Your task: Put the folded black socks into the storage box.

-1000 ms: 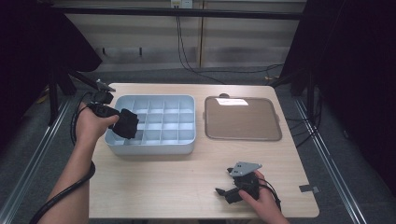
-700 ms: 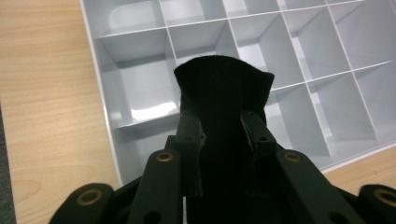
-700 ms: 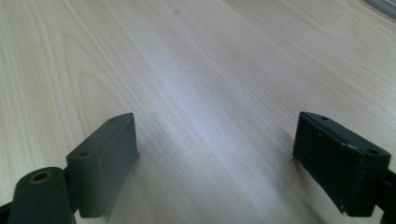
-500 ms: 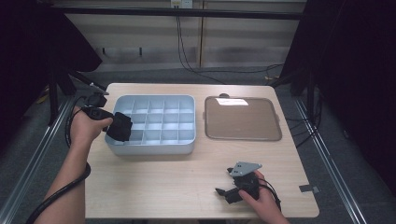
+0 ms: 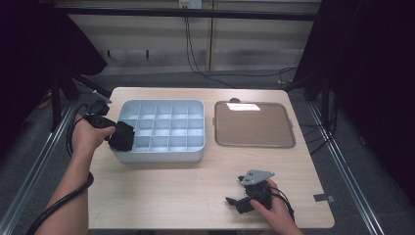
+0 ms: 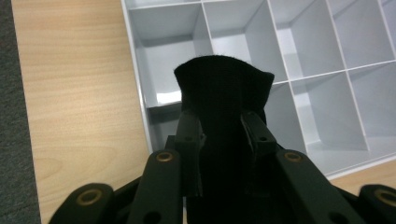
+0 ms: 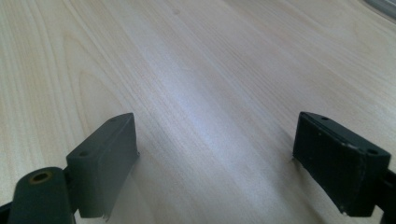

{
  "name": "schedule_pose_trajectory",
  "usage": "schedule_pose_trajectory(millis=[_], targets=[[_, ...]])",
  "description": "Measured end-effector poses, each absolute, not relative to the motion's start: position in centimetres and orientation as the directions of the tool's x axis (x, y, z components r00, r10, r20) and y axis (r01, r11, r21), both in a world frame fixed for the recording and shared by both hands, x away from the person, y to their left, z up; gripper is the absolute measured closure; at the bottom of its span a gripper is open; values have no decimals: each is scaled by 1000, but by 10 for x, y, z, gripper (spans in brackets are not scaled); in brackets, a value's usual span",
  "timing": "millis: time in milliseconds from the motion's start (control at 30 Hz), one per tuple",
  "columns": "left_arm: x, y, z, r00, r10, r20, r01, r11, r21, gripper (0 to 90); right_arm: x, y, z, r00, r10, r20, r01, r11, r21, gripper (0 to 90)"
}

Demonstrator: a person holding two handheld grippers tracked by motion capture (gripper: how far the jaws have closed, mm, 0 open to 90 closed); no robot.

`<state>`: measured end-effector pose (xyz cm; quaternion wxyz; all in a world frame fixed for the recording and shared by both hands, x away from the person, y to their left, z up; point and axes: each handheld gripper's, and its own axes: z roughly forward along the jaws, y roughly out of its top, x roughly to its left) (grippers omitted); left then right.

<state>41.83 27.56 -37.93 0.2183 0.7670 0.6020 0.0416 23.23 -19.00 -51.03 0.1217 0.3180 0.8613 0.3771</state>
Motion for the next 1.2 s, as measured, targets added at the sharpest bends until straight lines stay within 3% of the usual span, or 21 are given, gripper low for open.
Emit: schedule_pose_trajectory(millis=[1200], targets=[[419, 269, -396, 248, 967, -66, 920, -213, 330, 712, 232, -190, -510, -773, 633, 27, 449, 517, 729, 132]])
